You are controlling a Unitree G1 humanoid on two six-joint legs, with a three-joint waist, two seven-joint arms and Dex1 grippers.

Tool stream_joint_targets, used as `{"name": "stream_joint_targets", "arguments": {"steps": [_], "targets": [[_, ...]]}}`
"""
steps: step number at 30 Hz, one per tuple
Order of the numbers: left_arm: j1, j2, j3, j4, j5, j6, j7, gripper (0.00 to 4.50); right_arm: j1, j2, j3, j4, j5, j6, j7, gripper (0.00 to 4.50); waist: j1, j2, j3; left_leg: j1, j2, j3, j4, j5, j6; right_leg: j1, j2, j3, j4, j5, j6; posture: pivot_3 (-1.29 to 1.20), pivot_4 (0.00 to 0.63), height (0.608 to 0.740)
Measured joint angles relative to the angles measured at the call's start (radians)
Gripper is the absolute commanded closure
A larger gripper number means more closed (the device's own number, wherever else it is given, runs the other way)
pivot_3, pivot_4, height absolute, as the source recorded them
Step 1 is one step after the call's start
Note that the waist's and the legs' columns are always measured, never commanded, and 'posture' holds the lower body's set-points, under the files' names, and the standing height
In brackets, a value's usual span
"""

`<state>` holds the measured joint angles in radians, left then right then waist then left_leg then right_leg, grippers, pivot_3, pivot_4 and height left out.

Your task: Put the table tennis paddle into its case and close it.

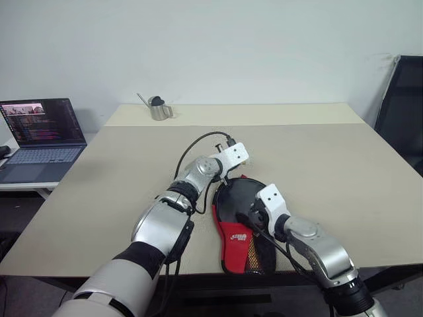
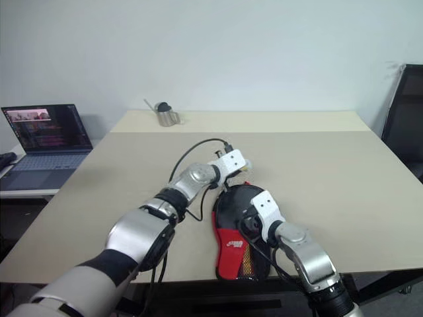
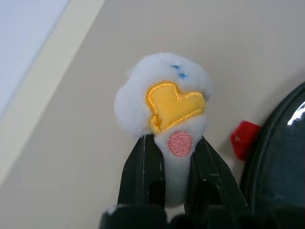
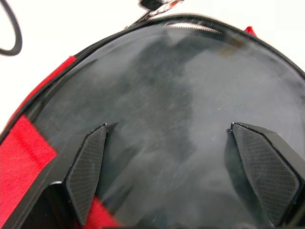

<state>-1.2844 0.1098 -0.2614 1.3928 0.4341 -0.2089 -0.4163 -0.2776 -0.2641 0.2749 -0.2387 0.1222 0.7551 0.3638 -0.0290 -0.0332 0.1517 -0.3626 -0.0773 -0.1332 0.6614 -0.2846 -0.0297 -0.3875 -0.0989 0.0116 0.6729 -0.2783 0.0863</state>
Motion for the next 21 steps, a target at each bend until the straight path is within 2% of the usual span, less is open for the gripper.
{"name": "stream_joint_targets", "arguments": {"steps": [5,8,14,21], "targets": [[-0.025,-0.024,-0.023,0.009,0.046,-0.015,0.065,4.32,0.041,0.01,0.0,-0.059,0.0,0.032,-0.03,0.0,0.0,0.0,0.0,0.0,0.0,-0.001,0.0,0.0,0.0,0.0,0.0,-0.001,-0.001,0.0,0.001,0.0,0.15,0.74],[-0.029,-0.07,-0.048,0.015,0.078,-0.021,0.099,4.32,0.074,0.017,0.0,-0.103,-0.001,0.051,-0.051,0.0,0.002,0.0,0.0,-0.001,0.0,-0.001,-0.001,0.0,0.0,0.0,0.0,-0.001,-0.001,0.0,0.001,0.0,0.15,0.74],[-0.046,-0.135,-0.056,0.023,0.096,-0.023,0.104,4.32,0.103,0.026,0.0,-0.147,-0.001,0.081,-0.073,0.0,0.003,0.0,0.0,-0.001,0.0,-0.001,-0.001,0.0,0.0,0.0,0.0,-0.002,-0.002,-0.001,0.001,0.0,0.15,0.74],[-0.045,-0.155,-0.067,0.024,0.11,-0.023,0.083,4.32,0.105,0.031,0.0,-0.15,0.0,0.087,-0.083,0.0,0.003,0.0,0.0,-0.001,0.0,-0.002,-0.002,0.0,0.0,0.003,0.0,-0.004,-0.009,0.001,0.003,0.0,0.15,0.74]]}}
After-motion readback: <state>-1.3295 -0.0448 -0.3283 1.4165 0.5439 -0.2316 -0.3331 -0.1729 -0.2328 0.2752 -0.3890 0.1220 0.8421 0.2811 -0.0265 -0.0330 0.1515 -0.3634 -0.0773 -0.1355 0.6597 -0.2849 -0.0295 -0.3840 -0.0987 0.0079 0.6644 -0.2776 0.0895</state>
